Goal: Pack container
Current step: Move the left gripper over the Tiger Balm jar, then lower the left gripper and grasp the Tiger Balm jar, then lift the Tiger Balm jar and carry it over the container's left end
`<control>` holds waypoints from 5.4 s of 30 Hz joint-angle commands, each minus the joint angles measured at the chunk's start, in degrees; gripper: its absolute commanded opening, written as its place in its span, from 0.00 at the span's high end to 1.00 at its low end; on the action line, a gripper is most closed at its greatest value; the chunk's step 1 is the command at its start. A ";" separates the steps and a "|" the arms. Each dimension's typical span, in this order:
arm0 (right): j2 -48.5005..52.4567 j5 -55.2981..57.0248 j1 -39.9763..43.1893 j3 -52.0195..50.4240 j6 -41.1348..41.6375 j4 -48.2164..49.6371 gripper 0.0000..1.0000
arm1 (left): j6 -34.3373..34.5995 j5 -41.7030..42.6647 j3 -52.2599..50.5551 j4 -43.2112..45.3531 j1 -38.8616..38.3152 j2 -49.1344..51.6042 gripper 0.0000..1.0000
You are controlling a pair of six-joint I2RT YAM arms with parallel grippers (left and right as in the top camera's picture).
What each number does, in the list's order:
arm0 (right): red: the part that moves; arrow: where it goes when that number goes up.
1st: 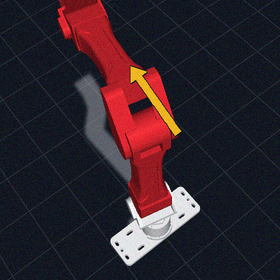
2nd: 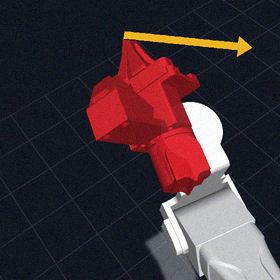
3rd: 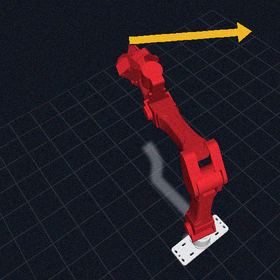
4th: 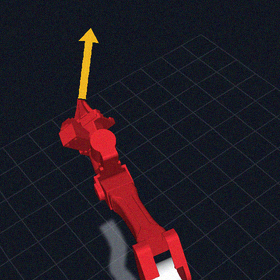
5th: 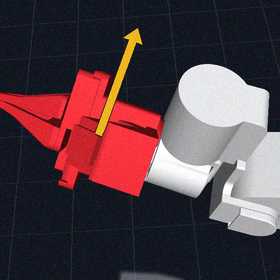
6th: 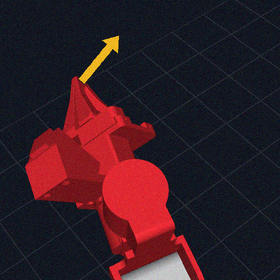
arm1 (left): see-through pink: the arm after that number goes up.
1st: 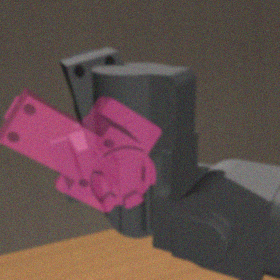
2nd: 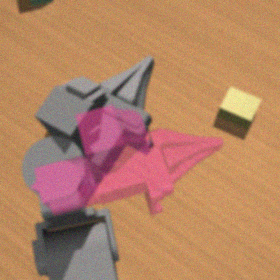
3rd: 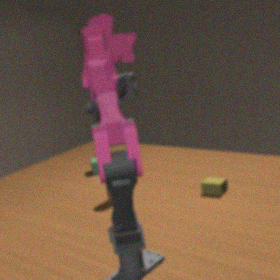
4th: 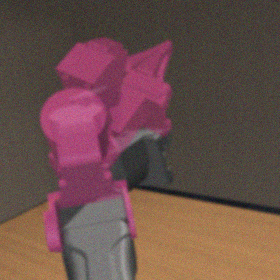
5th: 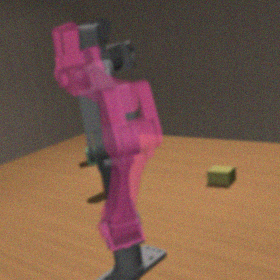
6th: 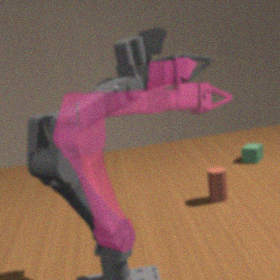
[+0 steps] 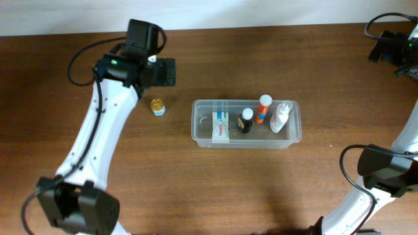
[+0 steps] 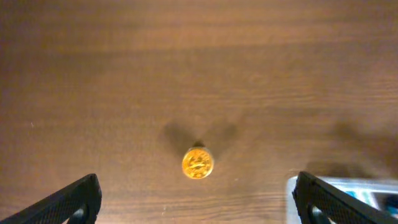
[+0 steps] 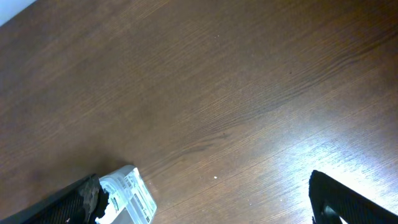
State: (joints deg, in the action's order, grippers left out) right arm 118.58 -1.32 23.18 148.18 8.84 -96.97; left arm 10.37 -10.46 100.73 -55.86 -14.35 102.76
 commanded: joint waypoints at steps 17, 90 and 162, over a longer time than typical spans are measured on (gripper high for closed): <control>-0.17 0.35 0.09 -0.04 0.26 -0.33 0.02 | 1.79 3.19 0.42 -2.49 2.21 18.93 0.01; -0.17 0.35 0.09 -0.07 0.26 -0.33 0.01 | 2.91 9.20 0.13 -1.64 4.68 26.64 0.05; -0.17 0.35 0.09 -0.07 0.26 -0.33 0.02 | -1.05 10.12 32.00 -27.41 -6.91 27.19 0.70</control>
State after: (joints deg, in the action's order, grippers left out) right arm 118.58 -1.30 23.18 148.18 8.82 -96.99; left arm 10.26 -0.82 127.72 -80.71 -17.63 130.04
